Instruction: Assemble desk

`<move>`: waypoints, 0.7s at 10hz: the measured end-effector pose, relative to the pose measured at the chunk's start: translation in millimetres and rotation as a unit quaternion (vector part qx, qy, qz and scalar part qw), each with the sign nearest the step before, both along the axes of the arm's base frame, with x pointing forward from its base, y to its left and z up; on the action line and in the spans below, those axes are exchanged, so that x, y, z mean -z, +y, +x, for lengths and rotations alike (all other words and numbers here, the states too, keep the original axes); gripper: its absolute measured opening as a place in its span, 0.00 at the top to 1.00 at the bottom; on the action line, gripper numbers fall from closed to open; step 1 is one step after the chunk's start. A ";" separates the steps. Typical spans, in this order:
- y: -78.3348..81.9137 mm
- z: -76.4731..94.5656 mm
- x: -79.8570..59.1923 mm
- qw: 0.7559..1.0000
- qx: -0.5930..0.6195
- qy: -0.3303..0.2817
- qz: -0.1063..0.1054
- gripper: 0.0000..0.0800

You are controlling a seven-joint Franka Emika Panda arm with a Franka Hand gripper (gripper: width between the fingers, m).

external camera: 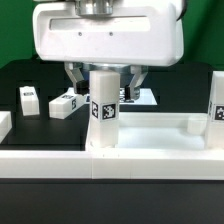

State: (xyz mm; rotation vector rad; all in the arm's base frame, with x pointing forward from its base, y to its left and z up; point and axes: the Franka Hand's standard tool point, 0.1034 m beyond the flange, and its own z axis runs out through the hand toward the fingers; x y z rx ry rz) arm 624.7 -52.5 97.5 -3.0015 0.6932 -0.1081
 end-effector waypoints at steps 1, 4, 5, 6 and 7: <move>-0.4 0.1 -0.2 0.998 -0.062 -0.002 -0.009 0.19; -0.8 0.3 -0.6 0.982 -0.187 -0.004 -0.022 0.19; -1.1 0.3 -0.6 0.977 -0.211 -0.004 -0.025 0.19; -1.4 0.3 -0.7 0.966 -0.256 -0.006 -0.028 0.19; -1.1 0.4 -1.0 0.958 -0.286 -0.007 -0.031 0.19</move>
Offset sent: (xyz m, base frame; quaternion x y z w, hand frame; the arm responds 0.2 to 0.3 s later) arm 0.0049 0.0021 0.0034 -0.0078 -0.0248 -0.2465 0.9688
